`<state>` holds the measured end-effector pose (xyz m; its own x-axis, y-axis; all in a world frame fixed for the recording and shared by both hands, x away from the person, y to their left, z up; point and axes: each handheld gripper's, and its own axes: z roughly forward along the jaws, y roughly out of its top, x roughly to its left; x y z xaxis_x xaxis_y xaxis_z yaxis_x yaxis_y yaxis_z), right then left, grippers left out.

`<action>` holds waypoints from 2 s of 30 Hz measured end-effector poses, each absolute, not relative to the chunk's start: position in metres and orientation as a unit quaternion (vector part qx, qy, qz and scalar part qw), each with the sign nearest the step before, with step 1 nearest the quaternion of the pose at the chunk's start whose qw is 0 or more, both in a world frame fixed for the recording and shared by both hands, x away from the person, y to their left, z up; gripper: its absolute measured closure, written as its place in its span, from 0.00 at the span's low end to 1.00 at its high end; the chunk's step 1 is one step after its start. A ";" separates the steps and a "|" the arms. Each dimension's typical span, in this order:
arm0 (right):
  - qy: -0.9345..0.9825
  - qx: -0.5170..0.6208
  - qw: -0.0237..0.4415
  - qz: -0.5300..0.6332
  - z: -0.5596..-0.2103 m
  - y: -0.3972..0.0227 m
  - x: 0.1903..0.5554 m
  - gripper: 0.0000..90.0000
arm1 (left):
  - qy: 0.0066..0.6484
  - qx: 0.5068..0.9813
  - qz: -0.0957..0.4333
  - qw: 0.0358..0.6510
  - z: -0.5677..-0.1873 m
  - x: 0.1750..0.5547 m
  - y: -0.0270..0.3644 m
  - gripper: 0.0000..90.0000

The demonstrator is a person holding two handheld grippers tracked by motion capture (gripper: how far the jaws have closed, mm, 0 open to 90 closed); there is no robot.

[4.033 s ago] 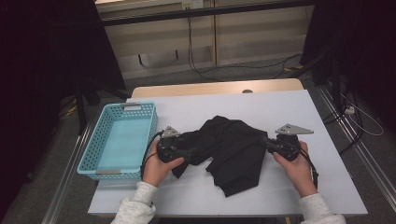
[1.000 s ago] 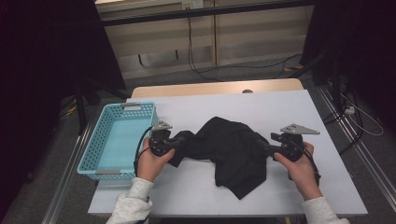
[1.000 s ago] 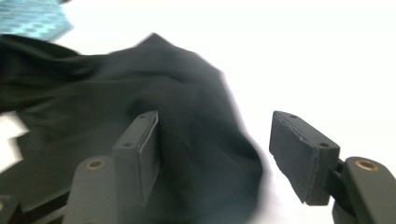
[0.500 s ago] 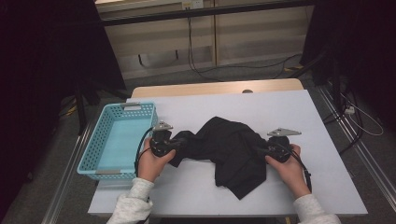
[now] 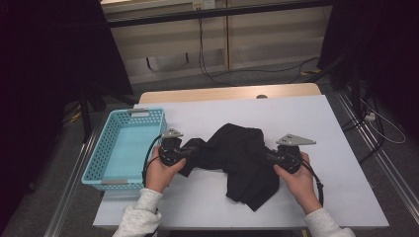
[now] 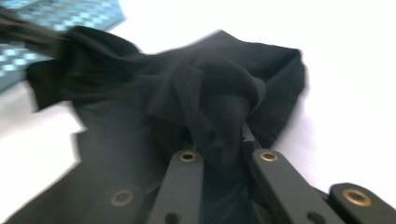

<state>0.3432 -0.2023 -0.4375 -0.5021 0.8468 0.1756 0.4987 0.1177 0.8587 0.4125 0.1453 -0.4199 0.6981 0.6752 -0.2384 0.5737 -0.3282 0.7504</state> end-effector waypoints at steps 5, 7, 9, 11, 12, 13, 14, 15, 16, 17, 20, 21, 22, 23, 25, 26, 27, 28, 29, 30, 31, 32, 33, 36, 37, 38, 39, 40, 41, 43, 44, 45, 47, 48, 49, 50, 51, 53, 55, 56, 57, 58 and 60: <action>0.781 0.396 0.158 0.456 -0.442 -0.160 0.331 0.96 | 0.378 0.812 0.067 0.439 -0.419 0.412 0.145 0.95; 0.798 0.377 0.146 0.446 -0.446 -0.148 0.327 0.96 | 0.374 0.811 0.075 0.443 -0.418 0.412 0.145 0.89; 0.813 0.361 0.141 0.434 -0.450 -0.139 0.324 0.96 | 0.375 0.805 0.085 0.451 -0.418 0.412 0.145 0.78; 0.817 0.353 0.140 0.433 -0.451 -0.137 0.323 0.96 | 0.377 0.802 0.089 0.455 -0.417 0.413 0.145 0.69; 0.820 0.350 0.136 0.432 -0.452 -0.135 0.322 0.96 | 0.380 0.797 0.094 0.460 -0.417 0.414 0.145 0.60; 0.822 0.347 0.133 0.431 -0.454 -0.133 0.322 0.96 | 0.384 0.791 0.093 0.467 -0.417 0.414 0.144 0.53; 0.826 0.342 0.128 0.430 -0.456 -0.131 0.321 0.96 | 0.385 0.790 0.094 0.468 -0.416 0.415 0.145 0.49; 0.833 0.328 0.123 0.428 -0.459 -0.128 0.319 0.95 | 0.390 0.781 0.093 0.478 -0.415 0.416 0.143 0.40; 0.833 0.328 0.123 0.428 -0.459 -0.128 0.319 0.95 | 0.390 0.781 0.093 0.478 -0.415 0.416 0.143 0.37; 0.837 0.317 0.117 0.430 -0.460 -0.124 0.316 0.95 | 0.394 0.773 0.089 0.489 -0.414 0.417 0.141 0.34; 0.839 0.308 0.106 0.436 -0.462 -0.119 0.312 0.95 | 0.391 0.775 0.084 0.489 -0.413 0.417 0.138 0.31; 0.842 0.302 0.100 0.436 -0.463 -0.117 0.311 0.95 | 0.389 0.778 0.073 0.488 -0.413 0.417 0.133 0.30; 0.842 0.302 0.100 0.436 -0.463 -0.117 0.311 0.95 | 0.389 0.778 0.073 0.488 -0.413 0.417 0.133 0.30; 0.844 0.298 0.097 0.435 -0.464 -0.115 0.310 0.94 | 0.389 0.778 0.069 0.489 -0.414 0.417 0.130 0.30; 0.848 0.289 0.103 0.432 -0.465 -0.110 0.306 0.94 | 0.379 0.785 0.062 0.487 -0.416 0.416 0.119 0.29; 0.848 0.289 0.103 0.432 -0.465 -0.110 0.306 0.94 | 0.379 0.785 0.062 0.487 -0.416 0.416 0.119 0.29; 0.848 0.289 0.106 0.431 -0.465 -0.108 0.304 0.93 | 0.372 0.790 0.056 0.485 -0.418 0.415 0.111 0.28; 0.848 0.289 0.106 0.431 -0.465 -0.108 0.304 0.93 | 0.372 0.790 0.056 0.485 -0.418 0.415 0.111 0.28; 0.848 0.289 0.106 0.431 -0.465 -0.108 0.304 0.92 | 0.369 0.793 0.056 0.481 -0.420 0.414 0.107 0.28; 0.848 0.289 0.105 0.432 -0.465 -0.108 0.304 0.91 | 0.367 0.795 0.053 0.481 -0.422 0.413 0.102 0.28; 0.849 0.283 0.105 0.434 -0.465 -0.108 0.303 0.87 | 0.364 0.797 0.045 0.479 -0.427 0.412 0.094 0.28; 0.851 0.280 0.106 0.432 -0.464 -0.108 0.302 0.84 | 0.364 0.797 0.045 0.479 -0.427 0.412 0.094 0.31; 0.851 0.280 0.106 0.432 -0.464 -0.108 0.302 0.84 | 0.360 0.801 0.042 0.477 -0.430 0.411 0.089 0.31; 0.851 0.279 0.108 0.431 -0.463 -0.106 0.299 0.70 | 0.340 0.823 0.025 0.455 -0.438 0.408 0.077 0.55; 0.852 0.281 0.108 0.429 -0.461 -0.107 0.298 0.65 | 0.336 0.828 0.020 0.447 -0.440 0.408 0.074 0.64; 0.854 0.279 0.114 0.425 -0.459 -0.108 0.296 0.61 | 0.334 0.833 0.015 0.441 -0.442 0.408 0.073 0.76; 0.845 0.290 0.126 0.432 -0.452 -0.116 0.296 0.51 | 0.333 0.836 0.010 0.435 -0.443 0.409 0.072 0.90; 0.839 0.300 0.129 0.435 -0.449 -0.122 0.296 0.48 | 0.333 0.839 0.007 0.430 -0.444 0.411 0.072 0.96; 0.834 0.306 0.132 0.441 -0.446 -0.128 0.297 0.46 | 0.336 0.841 0.004 0.423 -0.445 0.412 0.074 0.96; 0.821 0.325 0.143 0.448 -0.442 -0.142 0.299 0.42 | 0.341 0.841 0.004 0.420 -0.444 0.414 0.077 0.97; 0.821 0.325 0.143 0.448 -0.442 -0.142 0.299 0.42 | 0.345 0.840 0.005 0.418 -0.443 0.416 0.079 0.97; 0.813 0.336 0.146 0.452 -0.441 -0.148 0.300 0.41 | 0.347 0.841 0.007 0.415 -0.440 0.417 0.083 0.97; 0.803 0.351 0.156 0.456 -0.438 -0.160 0.302 0.37 | 0.352 0.840 0.019 0.413 -0.436 0.419 0.089 0.97; 0.796 0.360 0.167 0.458 -0.435 -0.168 0.302 0.36 | 0.357 0.838 0.027 0.411 -0.431 0.420 0.096 0.98; 0.791 0.362 0.168 0.463 -0.433 -0.171 0.303 0.36 | 0.357 0.838 0.027 0.411 -0.431 0.420 0.096 0.98; 0.791 0.362 0.168 0.463 -0.433 -0.171 0.303 0.36 | 0.364 0.835 0.032 0.412 -0.429 0.421 0.099 0.98; 0.787 0.367 0.171 0.466 -0.431 -0.174 0.303 0.36 | 0.366 0.834 0.036 0.412 -0.426 0.422 0.103 0.98; 0.775 0.379 0.175 0.474 -0.430 -0.180 0.305 0.36 | 0.374 0.829 0.045 0.413 -0.421 0.423 0.111 0.98; 0.762 0.399 0.186 0.475 -0.431 -0.189 0.308 0.36 | 0.380 0.825 0.044 0.416 -0.417 0.425 0.118 0.98; 0.762 0.399 0.186 0.475 -0.431 -0.189 0.308 0.36 | 0.383 0.822 0.045 0.419 -0.416 0.425 0.121 0.98; 0.747 0.419 0.193 0.479 -0.431 -0.193 0.311 0.38 | 0.389 0.819 0.048 0.419 -0.415 0.425 0.123 0.98; 0.747 0.419 0.193 0.479 -0.431 -0.193 0.311 0.38 | 0.389 0.818 0.046 0.421 -0.415 0.426 0.125 0.98; 0.739 0.436 0.200 0.474 -0.432 -0.194 0.315 0.41 | 0.392 0.817 0.047 0.420 -0.414 0.425 0.128 0.98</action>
